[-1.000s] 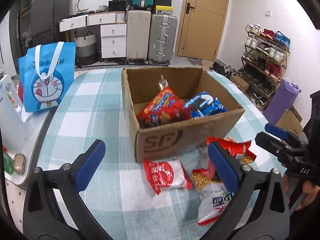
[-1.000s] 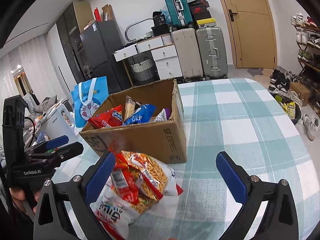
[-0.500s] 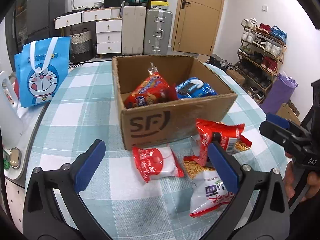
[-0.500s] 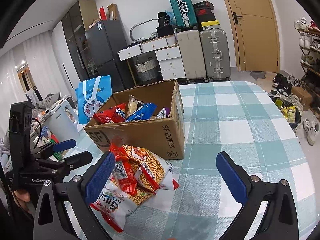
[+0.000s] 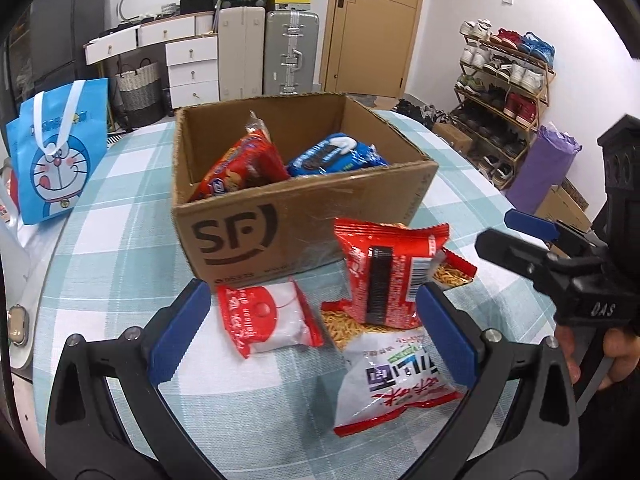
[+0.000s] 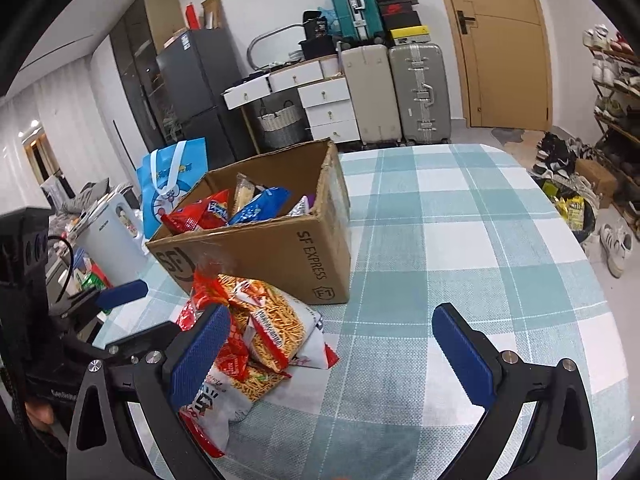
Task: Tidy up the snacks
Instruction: 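Move the left gripper to the red striped bag and grasp it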
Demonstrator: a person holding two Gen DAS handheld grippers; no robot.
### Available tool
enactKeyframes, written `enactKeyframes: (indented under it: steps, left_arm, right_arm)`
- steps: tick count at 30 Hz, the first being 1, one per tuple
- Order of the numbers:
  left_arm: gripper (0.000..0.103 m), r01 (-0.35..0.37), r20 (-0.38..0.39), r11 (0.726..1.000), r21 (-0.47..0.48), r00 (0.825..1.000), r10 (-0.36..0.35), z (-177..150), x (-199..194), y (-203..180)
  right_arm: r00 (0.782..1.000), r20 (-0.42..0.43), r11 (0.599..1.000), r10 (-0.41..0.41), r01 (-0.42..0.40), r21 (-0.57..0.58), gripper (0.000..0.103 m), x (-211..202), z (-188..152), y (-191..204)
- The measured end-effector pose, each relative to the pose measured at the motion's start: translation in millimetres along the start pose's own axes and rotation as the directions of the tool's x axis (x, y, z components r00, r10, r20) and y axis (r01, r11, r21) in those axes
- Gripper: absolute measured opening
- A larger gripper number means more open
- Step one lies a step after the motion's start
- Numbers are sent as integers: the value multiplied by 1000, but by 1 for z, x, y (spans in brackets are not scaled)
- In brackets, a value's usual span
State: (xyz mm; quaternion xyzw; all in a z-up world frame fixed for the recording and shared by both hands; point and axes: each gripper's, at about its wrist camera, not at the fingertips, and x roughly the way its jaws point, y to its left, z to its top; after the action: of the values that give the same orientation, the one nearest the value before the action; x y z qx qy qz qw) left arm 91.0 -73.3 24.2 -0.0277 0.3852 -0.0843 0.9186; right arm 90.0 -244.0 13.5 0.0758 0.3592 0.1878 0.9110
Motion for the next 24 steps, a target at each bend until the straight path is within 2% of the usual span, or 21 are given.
enactKeyframes:
  steps: [6,19,24]
  left_arm:
    - [102,22,-19,1000,16,1000,-21,0,12,-9]
    - [102,63,-20,997,34,998,-62,8,33,-22]
    - [98,86,-43,996,30,996,-85,10,44,-25]
  right_arm:
    - [999,-14,998,-32,33,60,102,4,1,-13]
    - [999,-13,998,-31,32,54,102,5,0,-12]
    - [999,-14,998,-35,36,60,102,6,-1,-14]
